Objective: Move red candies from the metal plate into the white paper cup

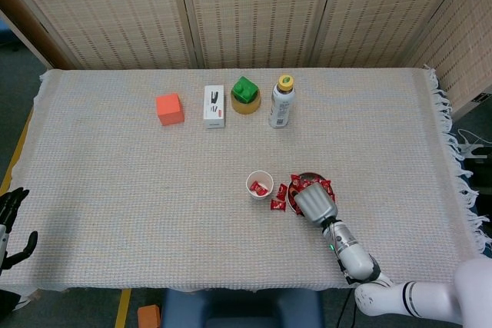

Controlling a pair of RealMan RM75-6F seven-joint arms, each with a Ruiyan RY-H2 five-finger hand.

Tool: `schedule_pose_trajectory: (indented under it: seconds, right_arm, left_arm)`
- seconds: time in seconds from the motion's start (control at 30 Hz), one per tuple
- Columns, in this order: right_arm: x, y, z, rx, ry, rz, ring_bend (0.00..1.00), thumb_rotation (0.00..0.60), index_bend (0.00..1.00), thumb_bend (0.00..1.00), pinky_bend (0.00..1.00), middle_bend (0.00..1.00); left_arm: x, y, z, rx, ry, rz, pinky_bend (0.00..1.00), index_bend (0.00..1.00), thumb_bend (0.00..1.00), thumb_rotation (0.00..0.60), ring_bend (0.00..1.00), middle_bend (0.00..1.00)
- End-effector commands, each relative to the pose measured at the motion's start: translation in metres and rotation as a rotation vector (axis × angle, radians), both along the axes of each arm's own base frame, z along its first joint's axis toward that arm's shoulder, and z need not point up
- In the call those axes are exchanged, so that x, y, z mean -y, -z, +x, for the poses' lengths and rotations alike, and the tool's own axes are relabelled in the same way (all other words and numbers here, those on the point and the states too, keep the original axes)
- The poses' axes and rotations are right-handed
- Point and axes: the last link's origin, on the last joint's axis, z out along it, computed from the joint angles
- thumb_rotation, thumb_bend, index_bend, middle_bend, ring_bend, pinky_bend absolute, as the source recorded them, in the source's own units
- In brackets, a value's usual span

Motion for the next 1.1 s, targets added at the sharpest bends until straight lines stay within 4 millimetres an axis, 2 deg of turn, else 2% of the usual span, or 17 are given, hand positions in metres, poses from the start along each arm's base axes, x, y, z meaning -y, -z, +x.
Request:
schedule_pose_trajectory:
  seconds: [0.03,0.77,1.1]
  right_arm:
    - [0.000,0.000,0.000,0.001,0.001,0.000,0.53,0.600,0.30,0.21,0.72,0.57]
    - [-0.002,0.002,-0.004,-0.001,-0.033,-0.037,0.63,0.600,0.57,0.23,0.81,0.67]
    - [-0.004,-0.001,-0.014,0.000,-0.038,-0.062,0.68,0.600,0.66,0.24,0.86,0.72]
  left_arm:
    - [0.000,0.000,0.000,0.000,0.000,0.001,0.21,0.00,0.46,0.600,0.00,0.02]
    - [0.000,-0.001,0.000,0.000,0.000,0.001,0.21,0.00,0.46,0.600,0.00,0.02]
    - [0.000,0.000,0.000,-0.003,0.000,0.000,0.21,0.00,0.46,0.600,0.00,0.02]
